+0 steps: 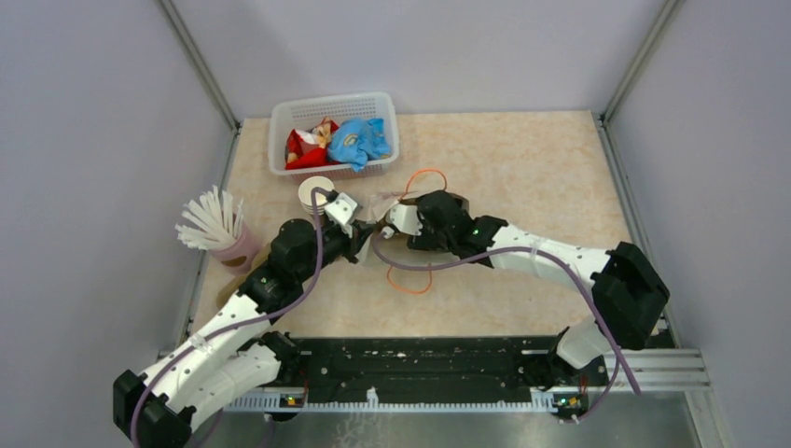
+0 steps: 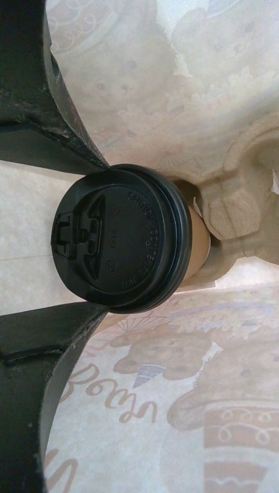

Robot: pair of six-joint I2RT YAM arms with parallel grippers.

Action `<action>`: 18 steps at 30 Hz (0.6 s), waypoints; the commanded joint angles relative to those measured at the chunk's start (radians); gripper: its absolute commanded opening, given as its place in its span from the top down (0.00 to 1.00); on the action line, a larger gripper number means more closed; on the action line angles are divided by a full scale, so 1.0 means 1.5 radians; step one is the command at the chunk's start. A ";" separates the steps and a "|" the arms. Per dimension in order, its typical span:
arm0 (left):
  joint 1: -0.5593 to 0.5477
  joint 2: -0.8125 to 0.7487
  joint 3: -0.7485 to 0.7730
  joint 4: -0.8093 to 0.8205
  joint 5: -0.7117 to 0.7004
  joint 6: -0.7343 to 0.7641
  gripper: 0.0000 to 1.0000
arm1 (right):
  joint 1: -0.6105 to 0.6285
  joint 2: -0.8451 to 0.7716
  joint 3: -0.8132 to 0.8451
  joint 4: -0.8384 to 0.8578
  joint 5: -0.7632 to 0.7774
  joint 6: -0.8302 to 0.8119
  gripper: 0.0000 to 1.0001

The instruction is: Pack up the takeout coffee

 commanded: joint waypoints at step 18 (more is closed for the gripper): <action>0.000 0.015 0.039 -0.006 -0.002 0.008 1.00 | -0.014 0.042 0.054 -0.091 -0.077 0.057 0.38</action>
